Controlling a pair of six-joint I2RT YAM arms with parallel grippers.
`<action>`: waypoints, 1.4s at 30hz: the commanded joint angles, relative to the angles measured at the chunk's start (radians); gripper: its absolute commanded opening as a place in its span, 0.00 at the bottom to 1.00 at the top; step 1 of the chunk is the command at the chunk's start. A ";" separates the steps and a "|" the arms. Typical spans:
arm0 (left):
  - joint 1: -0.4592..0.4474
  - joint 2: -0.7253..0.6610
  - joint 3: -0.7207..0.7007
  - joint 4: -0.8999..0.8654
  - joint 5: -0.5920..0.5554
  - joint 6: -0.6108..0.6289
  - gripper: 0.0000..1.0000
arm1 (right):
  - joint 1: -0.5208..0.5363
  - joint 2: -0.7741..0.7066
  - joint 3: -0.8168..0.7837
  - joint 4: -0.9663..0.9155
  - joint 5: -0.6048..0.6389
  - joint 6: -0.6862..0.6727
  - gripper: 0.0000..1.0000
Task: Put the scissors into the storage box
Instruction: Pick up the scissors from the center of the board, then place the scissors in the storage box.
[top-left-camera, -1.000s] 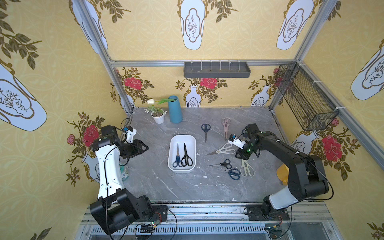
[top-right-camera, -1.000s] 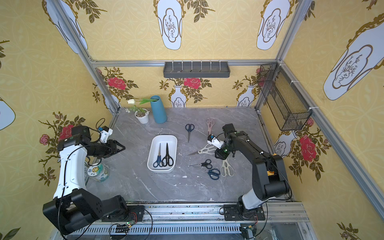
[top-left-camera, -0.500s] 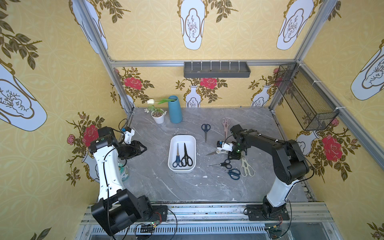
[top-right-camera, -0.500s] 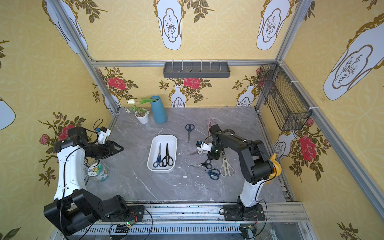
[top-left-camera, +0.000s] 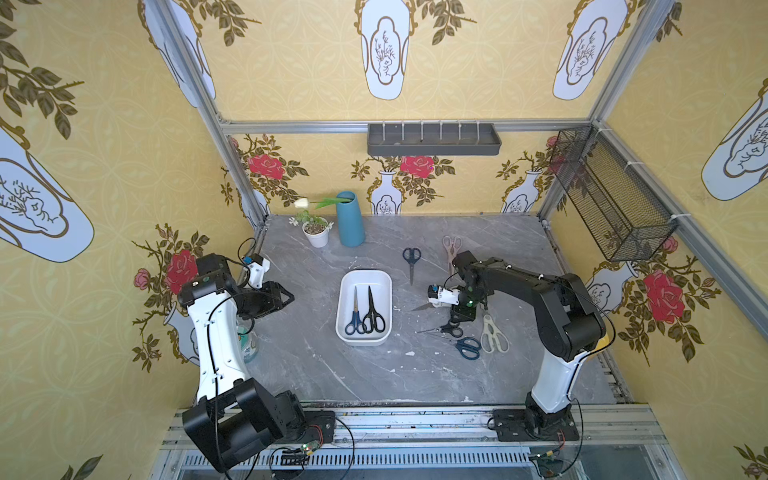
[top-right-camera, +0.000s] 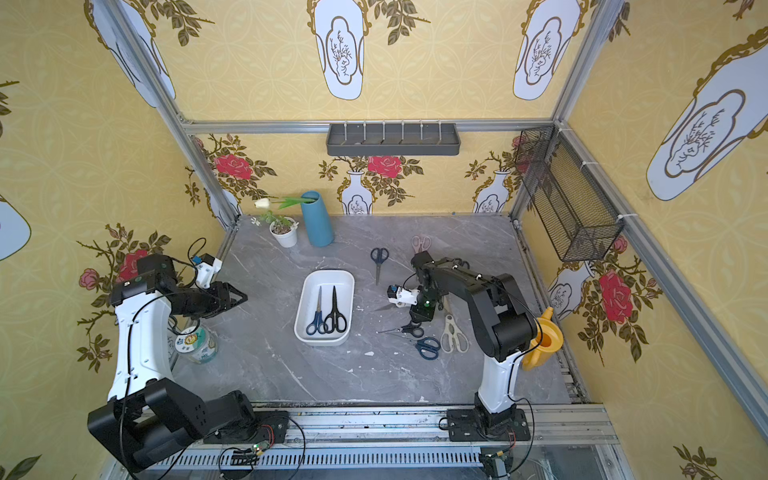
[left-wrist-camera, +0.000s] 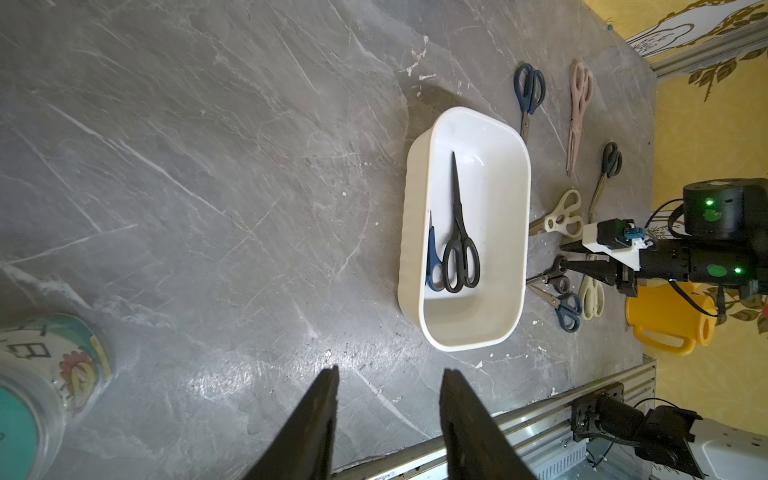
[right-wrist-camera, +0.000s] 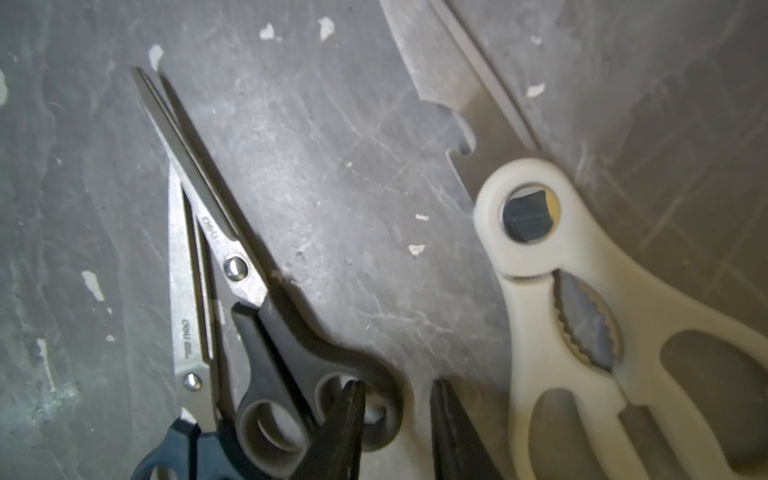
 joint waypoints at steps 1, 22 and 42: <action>0.001 -0.001 -0.007 0.001 0.018 0.001 0.46 | 0.003 0.025 -0.017 -0.016 0.004 0.011 0.27; 0.000 -0.024 -0.025 0.031 0.025 -0.035 0.45 | 0.218 -0.350 0.063 0.117 -0.117 0.964 0.00; 0.001 -0.119 -0.040 0.076 -0.146 -0.166 0.44 | 0.743 0.197 0.786 -0.106 0.522 2.171 0.04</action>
